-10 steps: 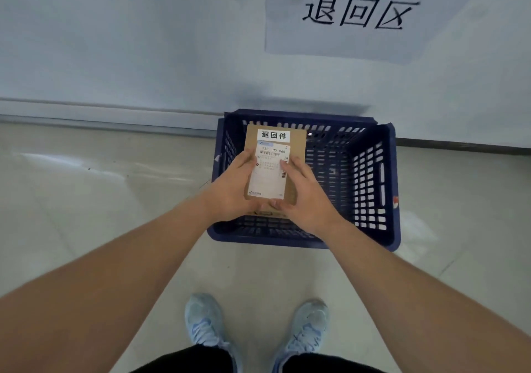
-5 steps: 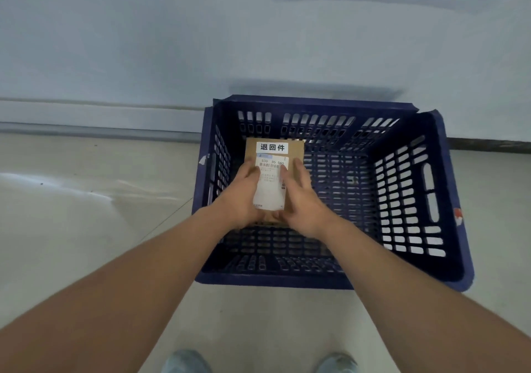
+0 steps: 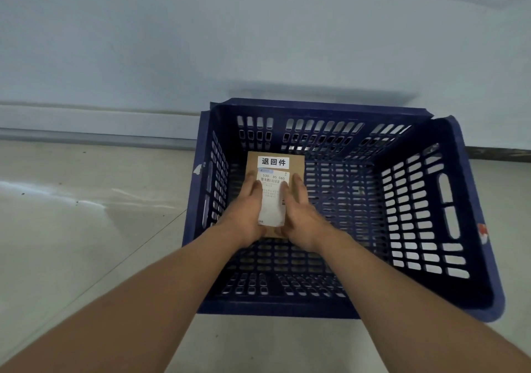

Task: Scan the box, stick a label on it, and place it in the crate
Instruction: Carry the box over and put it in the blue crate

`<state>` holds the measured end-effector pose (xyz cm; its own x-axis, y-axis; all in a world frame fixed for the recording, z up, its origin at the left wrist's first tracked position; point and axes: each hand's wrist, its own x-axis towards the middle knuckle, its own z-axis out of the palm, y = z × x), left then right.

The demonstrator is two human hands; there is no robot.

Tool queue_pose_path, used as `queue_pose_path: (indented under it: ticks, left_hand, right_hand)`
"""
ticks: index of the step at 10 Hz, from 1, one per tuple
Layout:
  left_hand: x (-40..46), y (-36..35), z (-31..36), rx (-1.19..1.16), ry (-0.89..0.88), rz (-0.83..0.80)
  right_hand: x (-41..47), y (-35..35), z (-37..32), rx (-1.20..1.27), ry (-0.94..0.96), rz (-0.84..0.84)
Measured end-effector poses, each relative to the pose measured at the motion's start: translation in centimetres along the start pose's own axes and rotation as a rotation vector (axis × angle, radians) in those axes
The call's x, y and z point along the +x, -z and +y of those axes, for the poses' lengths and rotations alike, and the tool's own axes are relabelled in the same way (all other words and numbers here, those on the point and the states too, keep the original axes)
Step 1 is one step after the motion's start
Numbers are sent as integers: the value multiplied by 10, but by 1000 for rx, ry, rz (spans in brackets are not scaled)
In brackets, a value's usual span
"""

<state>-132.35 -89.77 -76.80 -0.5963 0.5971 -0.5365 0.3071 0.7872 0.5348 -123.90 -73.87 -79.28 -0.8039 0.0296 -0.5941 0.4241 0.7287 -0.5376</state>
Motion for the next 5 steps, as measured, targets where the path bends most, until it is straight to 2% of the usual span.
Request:
queue_pose_path:
  ticks: [2, 4, 5]
  left_hand:
    - [1, -2, 6, 159, 21, 12]
    - [-17, 17, 25, 210, 14, 4]
    - [-36, 40, 40, 254, 0, 17]
  right_hand:
    - [-2, 2, -3, -63, -52, -25]
    - [-26, 32, -34, 40, -41, 288]
    - [-51, 53, -52, -65, -70, 358]
